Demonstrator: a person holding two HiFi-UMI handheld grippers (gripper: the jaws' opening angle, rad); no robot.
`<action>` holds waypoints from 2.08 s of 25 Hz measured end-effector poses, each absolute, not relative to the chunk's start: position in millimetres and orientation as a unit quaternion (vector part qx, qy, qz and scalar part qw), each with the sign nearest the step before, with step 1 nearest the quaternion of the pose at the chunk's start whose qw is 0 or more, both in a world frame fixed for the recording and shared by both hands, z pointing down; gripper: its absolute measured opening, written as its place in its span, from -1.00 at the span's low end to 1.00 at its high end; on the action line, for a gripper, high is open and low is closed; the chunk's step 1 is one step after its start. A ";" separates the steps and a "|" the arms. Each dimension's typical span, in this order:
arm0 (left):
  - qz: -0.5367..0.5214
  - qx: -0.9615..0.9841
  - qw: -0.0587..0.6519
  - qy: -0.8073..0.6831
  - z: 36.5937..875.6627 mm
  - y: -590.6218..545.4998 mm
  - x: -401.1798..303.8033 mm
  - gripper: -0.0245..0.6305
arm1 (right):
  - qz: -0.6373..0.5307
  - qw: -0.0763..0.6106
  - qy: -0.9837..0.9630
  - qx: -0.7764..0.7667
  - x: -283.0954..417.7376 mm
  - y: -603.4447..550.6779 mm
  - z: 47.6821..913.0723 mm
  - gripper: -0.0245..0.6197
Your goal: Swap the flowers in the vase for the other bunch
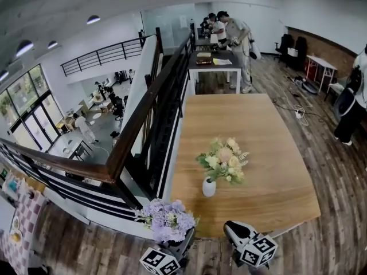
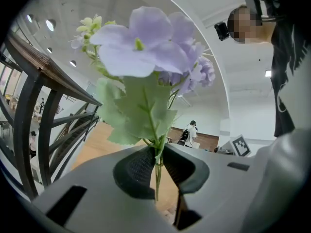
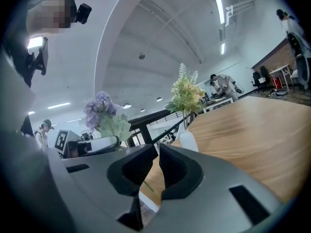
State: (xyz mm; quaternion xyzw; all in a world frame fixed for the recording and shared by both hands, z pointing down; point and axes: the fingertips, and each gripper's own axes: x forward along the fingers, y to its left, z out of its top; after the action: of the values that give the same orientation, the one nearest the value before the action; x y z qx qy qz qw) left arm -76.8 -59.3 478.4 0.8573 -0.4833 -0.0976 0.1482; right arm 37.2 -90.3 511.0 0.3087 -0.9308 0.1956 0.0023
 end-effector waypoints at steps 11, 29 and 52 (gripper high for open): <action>-0.098 0.849 0.145 -0.498 482.0 -82.2 -83.3 -0.75 | 0.199 0.013 -0.933 0.299 17.9 -120.3 524.3 -0.74; -0.103 0.861 0.139 -0.478 477.7 -144.5 -107.6 -0.75 | 0.180 -0.007 -0.911 0.370 -6.7 -219.8 510.4 -0.74; -0.089 0.872 0.149 -0.457 482.1 -172.7 -118.4 -0.75 | 0.207 -0.026 -0.880 0.427 -22.8 -280.1 524.9 -0.51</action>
State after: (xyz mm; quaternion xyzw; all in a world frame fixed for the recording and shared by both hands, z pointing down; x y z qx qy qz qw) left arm -118.4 -172.7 482.1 0.8722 -0.4574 -0.0890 0.1488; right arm -22.8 -280.1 524.9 0.4271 -0.8798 0.2072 -0.0261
